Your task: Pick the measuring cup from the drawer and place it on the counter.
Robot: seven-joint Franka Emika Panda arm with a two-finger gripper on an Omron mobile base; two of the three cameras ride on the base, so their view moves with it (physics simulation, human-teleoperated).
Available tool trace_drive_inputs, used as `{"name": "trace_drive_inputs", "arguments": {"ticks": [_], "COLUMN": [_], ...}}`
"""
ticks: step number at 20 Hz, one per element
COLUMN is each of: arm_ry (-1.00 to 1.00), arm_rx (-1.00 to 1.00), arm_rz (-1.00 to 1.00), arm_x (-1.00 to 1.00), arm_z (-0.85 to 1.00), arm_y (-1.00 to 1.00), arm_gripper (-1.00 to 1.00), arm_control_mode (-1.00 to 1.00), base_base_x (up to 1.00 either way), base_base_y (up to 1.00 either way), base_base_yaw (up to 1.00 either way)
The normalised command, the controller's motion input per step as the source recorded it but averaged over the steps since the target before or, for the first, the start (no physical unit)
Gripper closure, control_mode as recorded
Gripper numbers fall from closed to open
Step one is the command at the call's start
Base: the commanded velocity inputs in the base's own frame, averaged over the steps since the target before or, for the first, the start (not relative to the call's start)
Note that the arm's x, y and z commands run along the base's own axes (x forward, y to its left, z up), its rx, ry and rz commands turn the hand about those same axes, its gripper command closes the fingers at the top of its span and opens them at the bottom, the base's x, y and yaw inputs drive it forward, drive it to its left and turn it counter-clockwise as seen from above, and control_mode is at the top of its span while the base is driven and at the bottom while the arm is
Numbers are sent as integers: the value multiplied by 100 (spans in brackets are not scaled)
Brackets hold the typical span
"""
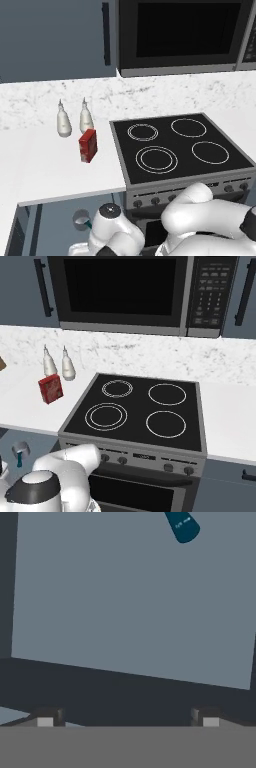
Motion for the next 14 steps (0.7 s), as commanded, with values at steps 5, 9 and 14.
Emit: {"name": "trace_drive_inputs", "arguments": {"ticks": [5, 9, 14], "arm_ry": [0, 0, -1], "arm_rx": [0, 0, 0], "arm_rz": [0, 0, 0], "arm_x": [-100, -100, -35], "arm_z": [-7, -5, 0], "arm_y": [0, -1, 0], "arm_gripper": [-100, -100, -100], "arm_control_mode": [-100, -100, -100], "base_base_x": [0, 0, 0], "base_base_y": [0, 0, 0], "base_base_yaw": [0, 0, 0]}}
